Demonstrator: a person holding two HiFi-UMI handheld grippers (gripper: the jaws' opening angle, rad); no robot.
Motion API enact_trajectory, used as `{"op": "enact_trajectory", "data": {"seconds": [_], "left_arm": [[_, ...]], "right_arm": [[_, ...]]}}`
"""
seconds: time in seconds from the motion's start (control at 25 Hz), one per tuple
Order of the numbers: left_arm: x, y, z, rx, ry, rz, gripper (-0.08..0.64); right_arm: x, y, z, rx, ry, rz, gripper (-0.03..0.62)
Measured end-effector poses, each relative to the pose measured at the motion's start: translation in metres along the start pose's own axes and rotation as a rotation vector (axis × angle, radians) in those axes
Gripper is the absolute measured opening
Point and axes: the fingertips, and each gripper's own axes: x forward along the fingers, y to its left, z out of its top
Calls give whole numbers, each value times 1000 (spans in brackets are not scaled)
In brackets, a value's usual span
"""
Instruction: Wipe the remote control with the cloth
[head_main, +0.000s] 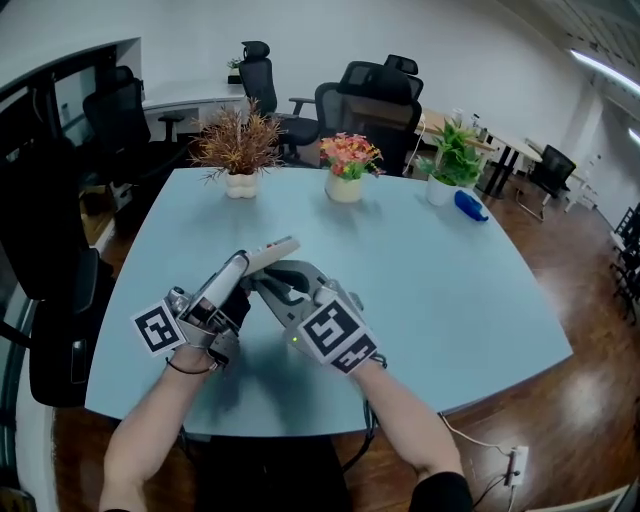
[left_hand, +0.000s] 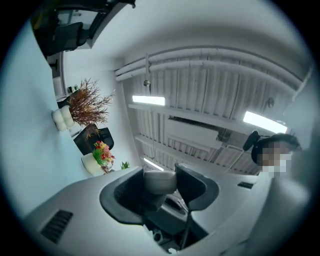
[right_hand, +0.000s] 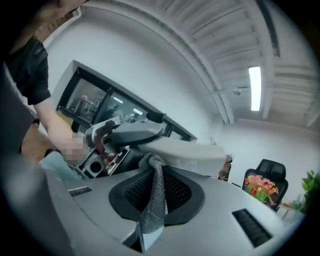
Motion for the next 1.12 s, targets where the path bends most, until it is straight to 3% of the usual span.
{"op": "enact_trajectory", "data": {"seconds": [0.12,0.2,0.32,0.4,0.48,0.6,0.68,0.76,0.84,0.96,1.04,1.12], "left_arm": [[1,-2,-5,76,66,7,195],[-1,0,-14,94,122,7,192],[1,-7,-17,47,120,-44,190],[0,-16,-5,16,43,-87,190],[-3,-19,5,25,-15,-96,190],[0,-22,-3,83,22,-95,190],[2,-23,-11,111,73,-114,190],[3,-29,-15,108,112,-160,191],[1,-39,-17,65,139,-238,190],[-3,-67,-21,-6,154,-417,190],[-7,-90,-28,-7,181,-528,192],[-11,-108,-38,11,228,-609,192]], "right_arm": [[-30,-45,18,106,-149,-154,25],[-58,-78,30,251,-307,-220,25],[-83,-109,34,509,-476,-201,25],[-75,-107,23,599,-431,-147,25],[-50,-77,12,523,-282,-55,25],[-20,-9,10,208,-112,100,25],[-21,-6,14,128,-107,70,25],[-38,-38,24,242,-214,1,25],[-61,-71,37,461,-390,12,25],[-77,-85,43,818,-600,226,25],[-73,-66,46,969,-647,467,25],[-74,-36,58,1054,-675,733,25]]}}
